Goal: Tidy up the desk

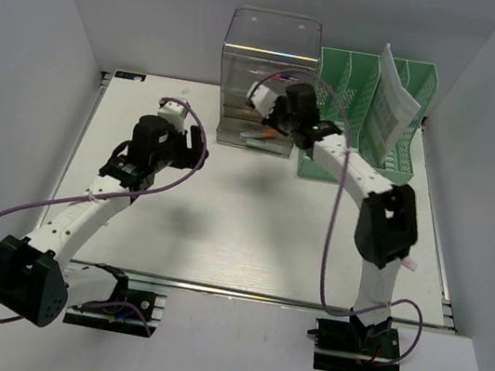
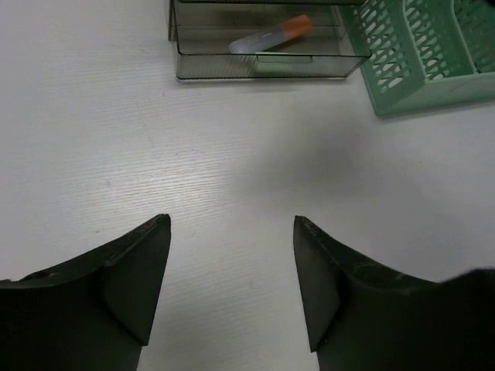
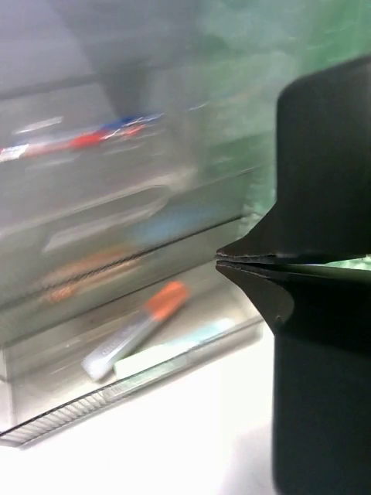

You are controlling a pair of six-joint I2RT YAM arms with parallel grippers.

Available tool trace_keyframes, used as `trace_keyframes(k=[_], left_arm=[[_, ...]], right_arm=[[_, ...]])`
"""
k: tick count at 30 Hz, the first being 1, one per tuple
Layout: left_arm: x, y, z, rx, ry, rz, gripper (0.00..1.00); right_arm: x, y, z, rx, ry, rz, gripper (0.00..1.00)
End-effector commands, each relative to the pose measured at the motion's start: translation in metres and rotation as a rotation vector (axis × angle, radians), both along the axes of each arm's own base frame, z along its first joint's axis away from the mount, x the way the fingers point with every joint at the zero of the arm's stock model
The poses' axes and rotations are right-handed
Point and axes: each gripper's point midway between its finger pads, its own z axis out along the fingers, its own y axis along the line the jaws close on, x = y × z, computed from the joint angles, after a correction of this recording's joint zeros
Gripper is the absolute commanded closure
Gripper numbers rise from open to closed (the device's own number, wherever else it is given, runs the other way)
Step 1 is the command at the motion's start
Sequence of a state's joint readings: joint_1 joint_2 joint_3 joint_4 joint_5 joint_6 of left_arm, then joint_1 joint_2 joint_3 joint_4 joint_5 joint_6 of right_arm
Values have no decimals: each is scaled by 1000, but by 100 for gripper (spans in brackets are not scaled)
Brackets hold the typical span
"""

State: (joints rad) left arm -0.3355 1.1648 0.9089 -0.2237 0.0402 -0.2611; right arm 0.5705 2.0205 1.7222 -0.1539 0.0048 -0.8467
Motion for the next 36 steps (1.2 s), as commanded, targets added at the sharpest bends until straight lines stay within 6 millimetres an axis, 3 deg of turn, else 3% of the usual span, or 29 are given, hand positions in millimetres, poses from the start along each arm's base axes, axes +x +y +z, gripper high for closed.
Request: trace_keyframes(k=[1, 2, 3, 4, 5, 6, 7, 9, 10, 11, 12, 13, 14, 15, 17, 20, 23, 28, 36], left_arm=[[-8, -8, 16, -35, -50, -66, 29], [-9, -11, 19, -42, -59, -80, 42], [-10, -12, 20, -48, -64, -87, 72], [-10, -12, 21, -50, -66, -91, 83], [-11, -14, 22, -56, -67, -99, 89], [-12, -14, 22, -57, -67, -102, 92], [-12, -15, 24, -59, -71, -107, 92], [-14, -17, 25, -63, -70, -121, 85], [-14, -18, 26, -66, -72, -126, 69], [-17, -22, 26, -68, -68, -142, 59], [-16, -21, 26, -67, -67, -141, 46], [-16, -21, 27, -68, -68, -139, 36], [-16, -21, 28, -68, -68, -139, 29], [-16, -20, 27, -65, -64, -134, 28], [-17, -21, 30, -68, -71, -136, 26], [-18, -22, 31, -72, -75, -144, 26], [-19, -23, 32, -75, -74, -151, 25], [-19, -25, 33, -81, -76, -164, 25], [-12, -25, 8, -54, -15, -150, 25]], right_arm=[[-33, -60, 34, 144, 177, -220, 100], [-38, -82, 31, 195, 248, -305, 100], [-59, -98, 29, 209, 325, -324, 100], [-68, -111, 25, 231, 372, -354, 100], [-68, -149, 23, 273, 415, -437, 100], [-91, -167, 15, 260, 471, -469, 100], [-99, -191, 12, 267, 496, -512, 100], [-125, -227, 8, 228, 512, -555, 86], [-140, -239, 3, 192, 538, -573, 79], [-148, -256, 3, 183, 532, -598, 63], [-158, -281, 11, 154, 492, -622, 55], [-175, -290, 1, 116, 525, -625, 47], [-183, -295, 1, 85, 517, -619, 33], [-193, -321, 6, 47, 486, -644, 27], [-218, -330, -9, -15, 543, -625, 17], [-247, -349, -25, -115, 588, -586, 14], [-258, -363, -45, -196, 604, -546, 12], [-259, -379, -74, -282, 612, -472, 16], [-249, -394, -114, -313, 705, -445, 30]])
